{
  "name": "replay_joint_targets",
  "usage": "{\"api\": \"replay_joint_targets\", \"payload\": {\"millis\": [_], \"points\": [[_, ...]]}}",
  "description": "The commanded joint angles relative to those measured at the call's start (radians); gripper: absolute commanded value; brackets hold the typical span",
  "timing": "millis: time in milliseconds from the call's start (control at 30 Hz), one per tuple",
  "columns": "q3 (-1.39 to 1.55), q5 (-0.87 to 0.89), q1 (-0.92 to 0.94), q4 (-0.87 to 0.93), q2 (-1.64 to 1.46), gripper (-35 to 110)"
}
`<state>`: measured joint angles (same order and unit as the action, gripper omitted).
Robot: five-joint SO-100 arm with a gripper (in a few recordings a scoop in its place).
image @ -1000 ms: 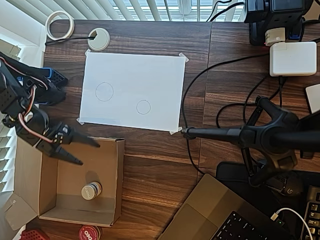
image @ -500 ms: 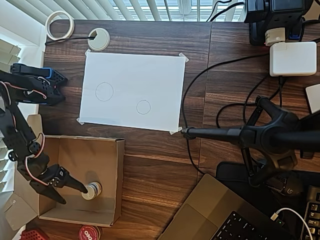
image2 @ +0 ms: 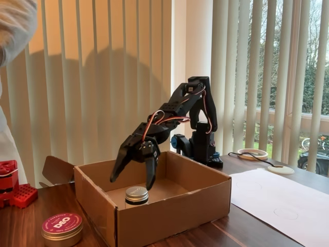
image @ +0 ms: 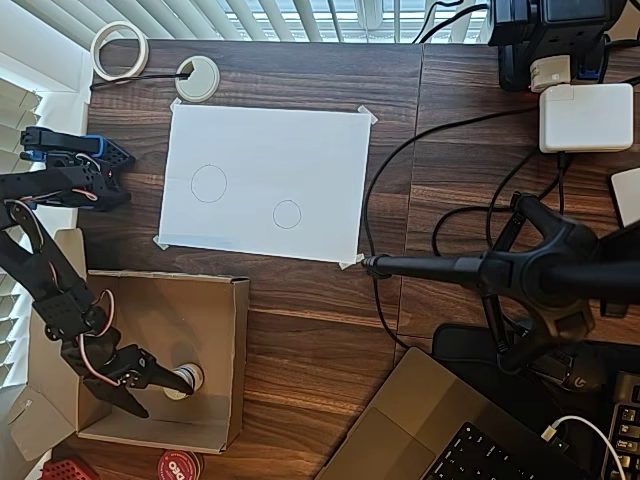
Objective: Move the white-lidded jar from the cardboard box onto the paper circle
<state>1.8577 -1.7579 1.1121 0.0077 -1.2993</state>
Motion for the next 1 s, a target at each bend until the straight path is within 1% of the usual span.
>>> {"api": "replay_joint_targets", "payload": {"millis": [0, 400, 967], "points": [[0.014, -0.015, -0.014, -0.069, -0.034, 47], [0.054, -0.037, -0.011, -0.069, -0.037, 47], [0.005, -0.035, 0.021, -0.034, -0.011, 44]]}}
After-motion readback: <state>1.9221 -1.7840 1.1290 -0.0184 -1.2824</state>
